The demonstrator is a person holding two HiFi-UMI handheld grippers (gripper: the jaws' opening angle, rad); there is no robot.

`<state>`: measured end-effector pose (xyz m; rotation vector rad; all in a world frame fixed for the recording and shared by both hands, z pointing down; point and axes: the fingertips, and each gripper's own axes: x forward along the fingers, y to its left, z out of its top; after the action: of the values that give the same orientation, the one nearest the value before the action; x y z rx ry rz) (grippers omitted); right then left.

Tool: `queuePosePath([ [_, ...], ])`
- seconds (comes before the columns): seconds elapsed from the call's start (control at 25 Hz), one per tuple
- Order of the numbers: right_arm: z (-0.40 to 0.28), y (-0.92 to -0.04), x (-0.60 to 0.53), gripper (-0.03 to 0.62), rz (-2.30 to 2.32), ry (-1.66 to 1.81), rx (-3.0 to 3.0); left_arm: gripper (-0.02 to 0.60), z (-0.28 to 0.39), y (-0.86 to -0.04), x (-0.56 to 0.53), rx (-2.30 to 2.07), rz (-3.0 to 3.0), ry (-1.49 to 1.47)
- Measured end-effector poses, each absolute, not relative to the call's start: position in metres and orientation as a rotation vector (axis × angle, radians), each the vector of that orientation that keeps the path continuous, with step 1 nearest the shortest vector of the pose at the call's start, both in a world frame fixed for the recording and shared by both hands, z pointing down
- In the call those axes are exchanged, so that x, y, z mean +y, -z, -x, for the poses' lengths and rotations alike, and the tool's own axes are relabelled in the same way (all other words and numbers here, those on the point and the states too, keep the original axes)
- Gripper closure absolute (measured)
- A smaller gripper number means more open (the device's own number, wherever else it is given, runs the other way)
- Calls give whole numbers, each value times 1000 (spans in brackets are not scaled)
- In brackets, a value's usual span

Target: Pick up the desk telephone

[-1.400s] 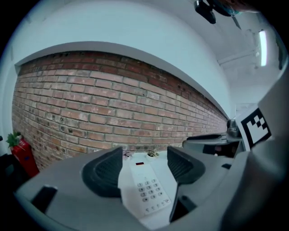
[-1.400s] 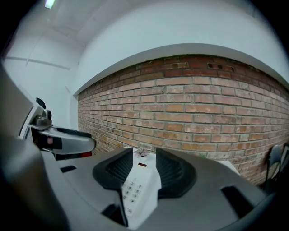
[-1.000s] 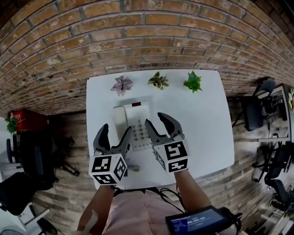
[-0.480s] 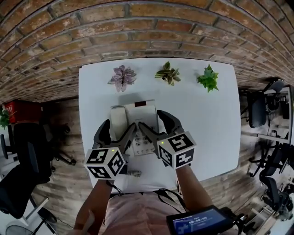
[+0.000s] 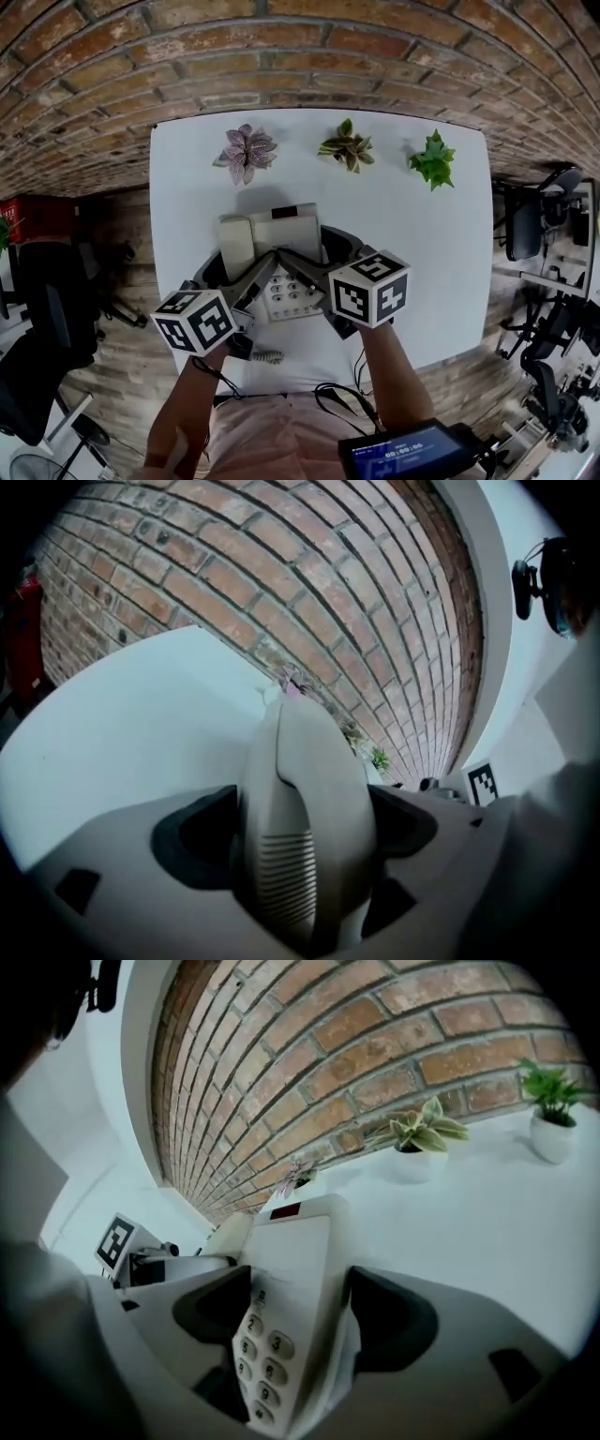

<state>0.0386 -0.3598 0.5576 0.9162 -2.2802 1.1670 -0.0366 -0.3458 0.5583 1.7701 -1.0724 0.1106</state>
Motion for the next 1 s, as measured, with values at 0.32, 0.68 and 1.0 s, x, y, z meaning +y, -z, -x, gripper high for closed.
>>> queuePosePath([
  [0.32,-37,-556,-358,249,-902,-1134,-2341,172,37,-554,-345,-1092,-1833,-140],
  [0.68,-36,-537,-342,212,-824,-1085,-2491,199,37,-519,-330,-1250,-2077,-68],
  [1.0,-26,-538,-335,252,-628,-1371,-2542,241,36,-509,-324,-1333,-2129,-11],
])
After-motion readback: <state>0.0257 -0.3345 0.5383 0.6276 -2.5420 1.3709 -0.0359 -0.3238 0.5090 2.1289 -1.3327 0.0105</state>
